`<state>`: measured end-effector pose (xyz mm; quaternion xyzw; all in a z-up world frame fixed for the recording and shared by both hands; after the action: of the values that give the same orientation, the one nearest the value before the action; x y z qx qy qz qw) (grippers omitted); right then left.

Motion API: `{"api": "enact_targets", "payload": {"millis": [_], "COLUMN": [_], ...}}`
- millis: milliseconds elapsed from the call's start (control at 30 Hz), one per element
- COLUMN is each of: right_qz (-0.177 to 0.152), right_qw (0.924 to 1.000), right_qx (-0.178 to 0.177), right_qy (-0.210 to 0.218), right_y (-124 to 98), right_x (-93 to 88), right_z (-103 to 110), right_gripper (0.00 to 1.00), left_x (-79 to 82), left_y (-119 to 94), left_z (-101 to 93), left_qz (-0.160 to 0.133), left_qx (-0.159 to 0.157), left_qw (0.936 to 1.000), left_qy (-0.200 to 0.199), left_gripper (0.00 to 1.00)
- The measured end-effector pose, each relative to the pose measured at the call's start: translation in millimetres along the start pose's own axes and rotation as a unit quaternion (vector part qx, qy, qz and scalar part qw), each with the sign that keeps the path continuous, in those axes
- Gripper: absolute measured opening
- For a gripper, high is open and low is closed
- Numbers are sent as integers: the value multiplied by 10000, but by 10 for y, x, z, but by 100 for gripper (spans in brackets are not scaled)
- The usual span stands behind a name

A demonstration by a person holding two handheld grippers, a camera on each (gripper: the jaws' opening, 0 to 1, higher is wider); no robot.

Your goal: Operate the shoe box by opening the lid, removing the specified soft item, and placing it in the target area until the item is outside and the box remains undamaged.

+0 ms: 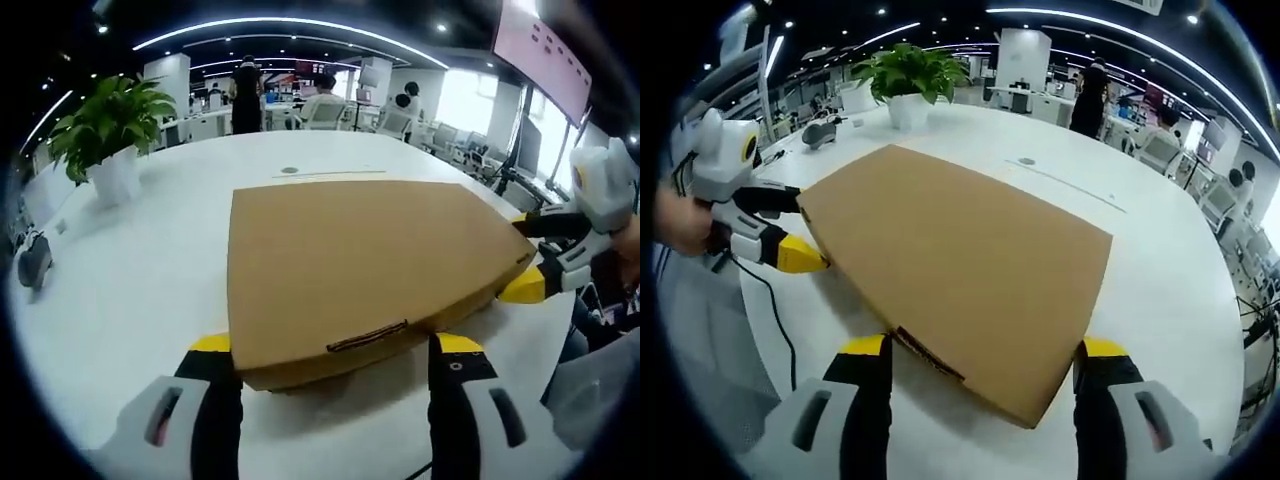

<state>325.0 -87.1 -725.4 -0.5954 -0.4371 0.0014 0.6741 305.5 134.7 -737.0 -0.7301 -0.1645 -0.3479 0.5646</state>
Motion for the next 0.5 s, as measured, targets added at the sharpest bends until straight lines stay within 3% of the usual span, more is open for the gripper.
{"api": "enact_targets", "payload": {"millis": [500], "right_qz": [-17], "right_qw": [10000], "right_qx": [17], "right_qy": [-33], "right_y": [-70], "right_x": [-83], "right_z": [78], "right_gripper": [73], "left_x": [-101], "left_y": [-93], "left_z": [-42], "left_qz": [-34], "left_qx": [24], "left_qw": [10000], "left_qy": [-25], "left_gripper": [76]}}
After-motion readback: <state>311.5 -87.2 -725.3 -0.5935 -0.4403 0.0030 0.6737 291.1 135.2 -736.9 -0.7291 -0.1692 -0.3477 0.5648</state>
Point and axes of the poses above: the point that each gripper's makers call its tool centre point, and the gripper's own axes: y roughly forward along the fingers, z roughly to its left, x roughly out of its top, the point moved 4 cm from there along -y, roughly backward along the fingers, and after that the axes turned 7 degrees about z, right-handed, at the moved point
